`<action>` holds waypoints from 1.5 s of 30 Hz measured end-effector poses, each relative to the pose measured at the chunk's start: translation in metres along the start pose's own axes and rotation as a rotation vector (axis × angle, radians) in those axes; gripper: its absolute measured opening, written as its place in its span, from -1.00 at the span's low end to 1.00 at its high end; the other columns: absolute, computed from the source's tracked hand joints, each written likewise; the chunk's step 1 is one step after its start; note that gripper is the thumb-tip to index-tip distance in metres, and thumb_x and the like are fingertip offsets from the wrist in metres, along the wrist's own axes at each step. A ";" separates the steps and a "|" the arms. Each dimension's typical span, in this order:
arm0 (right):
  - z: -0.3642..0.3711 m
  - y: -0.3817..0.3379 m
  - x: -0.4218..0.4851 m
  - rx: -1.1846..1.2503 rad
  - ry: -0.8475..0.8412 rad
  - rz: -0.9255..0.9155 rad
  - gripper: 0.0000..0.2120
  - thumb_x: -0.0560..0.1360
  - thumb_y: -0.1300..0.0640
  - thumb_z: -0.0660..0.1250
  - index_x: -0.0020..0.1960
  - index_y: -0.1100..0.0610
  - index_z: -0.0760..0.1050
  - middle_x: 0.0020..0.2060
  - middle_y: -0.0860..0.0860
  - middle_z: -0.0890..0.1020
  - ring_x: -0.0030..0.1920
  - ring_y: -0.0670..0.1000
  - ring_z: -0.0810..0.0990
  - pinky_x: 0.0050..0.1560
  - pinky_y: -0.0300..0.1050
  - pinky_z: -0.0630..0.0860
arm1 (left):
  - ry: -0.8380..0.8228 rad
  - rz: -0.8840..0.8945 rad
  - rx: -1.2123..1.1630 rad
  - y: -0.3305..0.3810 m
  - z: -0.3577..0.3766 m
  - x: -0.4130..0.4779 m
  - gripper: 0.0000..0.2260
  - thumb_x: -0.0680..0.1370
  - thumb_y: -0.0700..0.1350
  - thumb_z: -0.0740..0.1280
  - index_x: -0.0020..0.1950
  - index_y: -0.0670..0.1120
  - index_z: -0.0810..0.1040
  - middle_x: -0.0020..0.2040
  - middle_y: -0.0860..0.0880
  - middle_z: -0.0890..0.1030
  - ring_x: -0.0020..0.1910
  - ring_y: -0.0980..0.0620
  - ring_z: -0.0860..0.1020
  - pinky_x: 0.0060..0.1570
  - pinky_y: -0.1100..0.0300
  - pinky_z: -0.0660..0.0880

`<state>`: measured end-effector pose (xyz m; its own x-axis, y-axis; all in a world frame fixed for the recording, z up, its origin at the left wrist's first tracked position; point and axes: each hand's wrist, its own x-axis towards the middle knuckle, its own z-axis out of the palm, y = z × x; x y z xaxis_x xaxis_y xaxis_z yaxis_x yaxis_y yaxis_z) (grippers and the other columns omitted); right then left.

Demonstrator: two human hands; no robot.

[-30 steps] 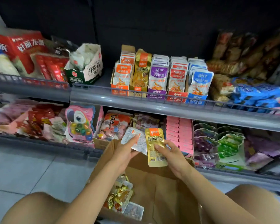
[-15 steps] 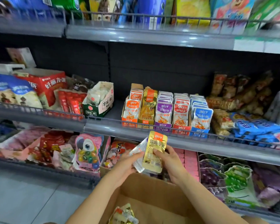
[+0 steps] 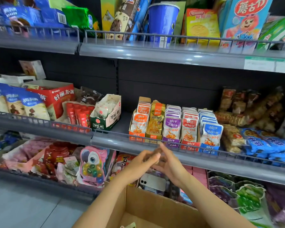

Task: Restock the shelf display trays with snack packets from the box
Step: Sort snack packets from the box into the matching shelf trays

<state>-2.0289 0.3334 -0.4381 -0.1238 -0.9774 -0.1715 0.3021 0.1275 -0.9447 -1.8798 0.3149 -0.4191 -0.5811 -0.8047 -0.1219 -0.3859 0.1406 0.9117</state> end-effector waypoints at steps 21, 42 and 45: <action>-0.020 -0.028 0.002 -0.512 -0.065 -0.353 -0.43 0.45 0.18 0.43 0.35 -0.14 0.31 0.26 -0.02 0.49 0.19 -0.06 0.54 0.15 -0.07 0.56 | -0.019 -0.023 -0.531 -0.005 -0.004 0.010 -0.72 0.52 -0.19 0.35 0.23 -0.08 0.49 0.00 -0.08 0.67 -0.24 0.13 0.64 -0.42 0.35 0.48; -0.048 -0.052 0.034 0.118 0.123 -0.171 -0.54 0.45 0.29 0.38 0.32 0.13 0.39 0.12 0.15 0.62 0.04 0.10 0.66 -0.10 -0.08 0.65 | 0.154 0.017 -0.492 0.008 0.006 0.052 -0.67 0.40 -0.20 0.49 0.12 0.00 0.55 0.02 0.05 0.68 0.00 0.14 0.62 -0.12 0.33 0.48; -0.050 -0.054 0.034 0.141 0.017 -0.078 -0.57 0.47 0.30 0.35 0.30 0.11 0.40 0.13 0.14 0.62 0.03 0.07 0.65 -0.09 -0.10 0.64 | 0.213 0.017 -0.442 0.006 0.002 0.060 -0.73 0.41 -0.21 0.49 0.03 0.05 0.56 -0.06 0.12 0.67 -0.04 0.17 0.60 -0.18 0.35 0.45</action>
<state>-2.0964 0.3014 -0.4070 -0.1678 -0.9802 -0.1053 0.4204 0.0255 -0.9070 -1.9182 0.2689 -0.4220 -0.4077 -0.9108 -0.0646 -0.0100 -0.0662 0.9978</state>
